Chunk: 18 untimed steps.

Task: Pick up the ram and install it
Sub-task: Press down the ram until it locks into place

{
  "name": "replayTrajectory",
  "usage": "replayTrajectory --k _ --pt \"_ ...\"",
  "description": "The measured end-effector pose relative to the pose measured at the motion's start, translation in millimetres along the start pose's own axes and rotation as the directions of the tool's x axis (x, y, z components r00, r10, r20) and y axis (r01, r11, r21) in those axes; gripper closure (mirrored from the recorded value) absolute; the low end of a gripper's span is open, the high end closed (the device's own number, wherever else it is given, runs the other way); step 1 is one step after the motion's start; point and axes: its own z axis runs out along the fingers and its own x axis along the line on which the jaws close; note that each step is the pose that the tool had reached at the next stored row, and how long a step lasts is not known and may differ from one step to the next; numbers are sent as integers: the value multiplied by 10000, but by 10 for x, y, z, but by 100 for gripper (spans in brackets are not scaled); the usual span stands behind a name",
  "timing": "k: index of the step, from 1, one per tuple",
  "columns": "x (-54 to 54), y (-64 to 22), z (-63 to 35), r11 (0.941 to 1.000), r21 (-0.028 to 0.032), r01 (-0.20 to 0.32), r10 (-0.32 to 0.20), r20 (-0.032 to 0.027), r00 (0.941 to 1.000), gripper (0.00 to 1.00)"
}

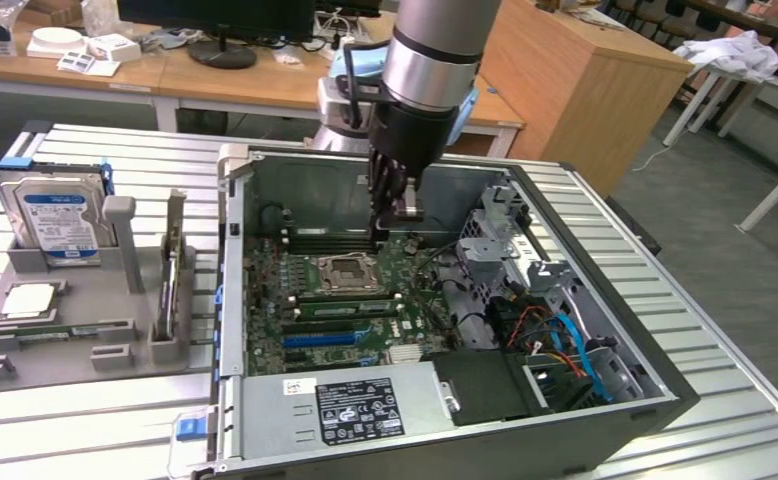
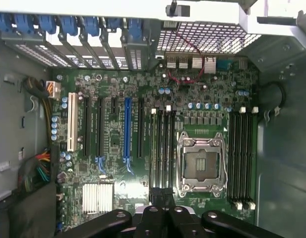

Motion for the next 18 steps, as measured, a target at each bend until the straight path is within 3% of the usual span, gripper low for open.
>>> replayTrajectory --k 16,18 --pt "0 -20 0 10000 0 -10 10 0 10000 89" --pt "0 -21 1 9997 10 -230 230 4 9997 89"
